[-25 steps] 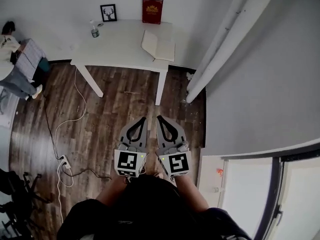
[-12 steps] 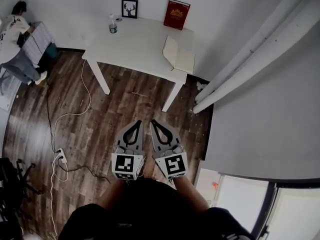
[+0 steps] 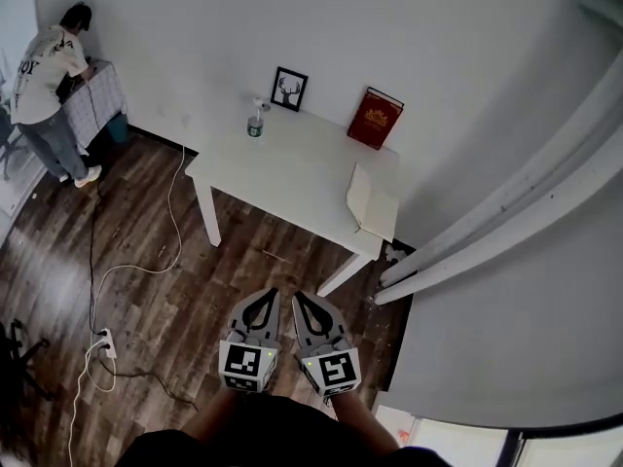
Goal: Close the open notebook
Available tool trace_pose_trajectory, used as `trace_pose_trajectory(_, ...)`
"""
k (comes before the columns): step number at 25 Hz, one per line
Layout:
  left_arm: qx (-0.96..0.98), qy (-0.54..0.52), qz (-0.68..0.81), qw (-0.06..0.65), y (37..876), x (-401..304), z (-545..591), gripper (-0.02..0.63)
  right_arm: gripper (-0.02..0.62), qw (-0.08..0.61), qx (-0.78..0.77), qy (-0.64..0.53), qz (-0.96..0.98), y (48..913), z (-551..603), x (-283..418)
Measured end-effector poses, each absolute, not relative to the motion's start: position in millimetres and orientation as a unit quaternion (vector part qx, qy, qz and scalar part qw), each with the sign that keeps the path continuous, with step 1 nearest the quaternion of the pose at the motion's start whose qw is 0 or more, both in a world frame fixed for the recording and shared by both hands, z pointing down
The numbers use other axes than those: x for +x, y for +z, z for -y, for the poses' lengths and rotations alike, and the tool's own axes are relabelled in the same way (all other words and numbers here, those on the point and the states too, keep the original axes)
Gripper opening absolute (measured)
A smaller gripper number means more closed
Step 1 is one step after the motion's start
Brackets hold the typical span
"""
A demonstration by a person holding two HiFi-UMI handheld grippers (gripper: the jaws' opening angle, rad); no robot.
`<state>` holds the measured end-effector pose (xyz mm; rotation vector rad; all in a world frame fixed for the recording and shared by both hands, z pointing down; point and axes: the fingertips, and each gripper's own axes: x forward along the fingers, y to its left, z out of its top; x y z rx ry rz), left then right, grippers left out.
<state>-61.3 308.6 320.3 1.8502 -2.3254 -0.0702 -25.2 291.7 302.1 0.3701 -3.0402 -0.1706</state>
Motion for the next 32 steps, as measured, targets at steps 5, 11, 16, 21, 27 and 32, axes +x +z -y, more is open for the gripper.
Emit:
trace_pose_trajectory(5,0.623,-0.029,0.777,0.079,316,-104,-305,0.003,0.025,0.037,0.116,-0.054,0.991,301,-289,-71)
trace_pose_trajectory(11,0.620,-0.040,0.777,0.100,334,-120,-289,0.003,0.025,0.059,0.114,-0.049,0.991,313,-271,-86)
trace_pose_trajectory(16,0.618,-0.027,0.778,0.111,346,-131,-266,0.003,0.025,0.051,0.115,-0.038,0.991,321,-244,-98)
trace_pose_trajectory(21,0.630,-0.013,0.769,0.108,339,-138,-228,0.003,0.025,0.045,0.127,-0.029,0.990,319,-207,-106)
trace_pose_trajectory(27,0.662,-0.002,0.745,0.089,321,-122,-158,0.003,0.025,0.017,0.166,-0.023,0.986,298,-141,-89)
trace_pose_trajectory(32,0.697,0.017,0.710,0.100,331,-83,-100,0.003,0.025,0.000,0.200,-0.004,0.980,289,-84,-56)
